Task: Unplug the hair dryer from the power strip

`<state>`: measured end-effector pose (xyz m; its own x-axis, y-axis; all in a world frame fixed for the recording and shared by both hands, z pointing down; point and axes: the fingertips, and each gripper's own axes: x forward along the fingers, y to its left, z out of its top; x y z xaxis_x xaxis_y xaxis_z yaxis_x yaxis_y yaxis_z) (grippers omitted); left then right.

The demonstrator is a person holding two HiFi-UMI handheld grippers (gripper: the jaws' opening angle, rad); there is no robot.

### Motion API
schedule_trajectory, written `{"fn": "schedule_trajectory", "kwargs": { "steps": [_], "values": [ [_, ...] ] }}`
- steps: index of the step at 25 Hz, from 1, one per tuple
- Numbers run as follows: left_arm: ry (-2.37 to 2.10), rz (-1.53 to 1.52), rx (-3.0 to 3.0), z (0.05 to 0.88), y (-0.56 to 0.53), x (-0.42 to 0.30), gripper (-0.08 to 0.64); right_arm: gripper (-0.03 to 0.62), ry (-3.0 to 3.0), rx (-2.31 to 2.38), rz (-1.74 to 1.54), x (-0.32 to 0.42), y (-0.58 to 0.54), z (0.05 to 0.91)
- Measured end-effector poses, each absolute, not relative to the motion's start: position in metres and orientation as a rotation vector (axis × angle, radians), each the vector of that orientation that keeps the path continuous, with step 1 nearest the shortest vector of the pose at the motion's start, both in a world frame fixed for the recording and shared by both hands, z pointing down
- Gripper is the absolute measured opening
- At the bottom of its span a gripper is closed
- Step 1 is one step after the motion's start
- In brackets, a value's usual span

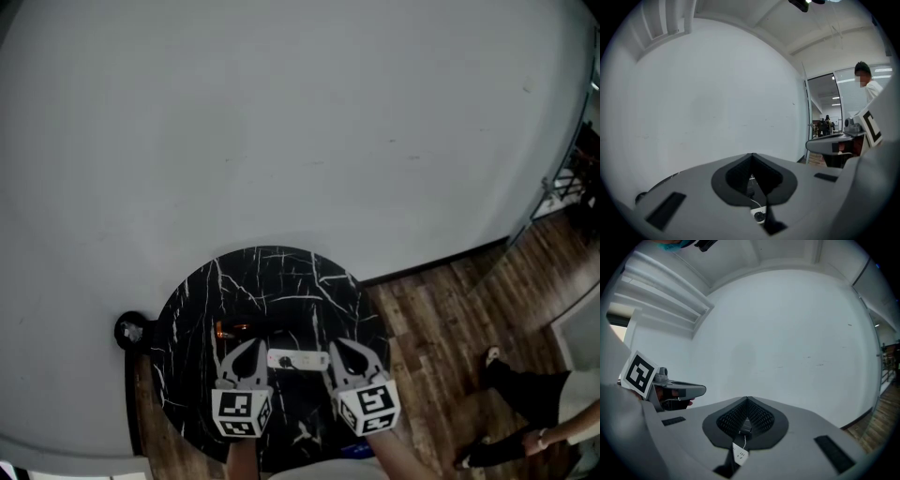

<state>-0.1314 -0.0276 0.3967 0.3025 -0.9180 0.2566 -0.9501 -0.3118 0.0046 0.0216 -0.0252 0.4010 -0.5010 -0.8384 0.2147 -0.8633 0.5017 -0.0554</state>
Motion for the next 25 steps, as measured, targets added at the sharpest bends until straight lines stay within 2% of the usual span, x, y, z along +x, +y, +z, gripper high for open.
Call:
{"fn": "schedule_trajectory", "kwargs": {
  "steps": [25],
  "values": [
    [-1.731,0.351,2.351,0.417,-0.025,-0.136,0.0,-0.002,-2.56,1.456,0.263,0.028,-0.021,0.416]
  ]
}}
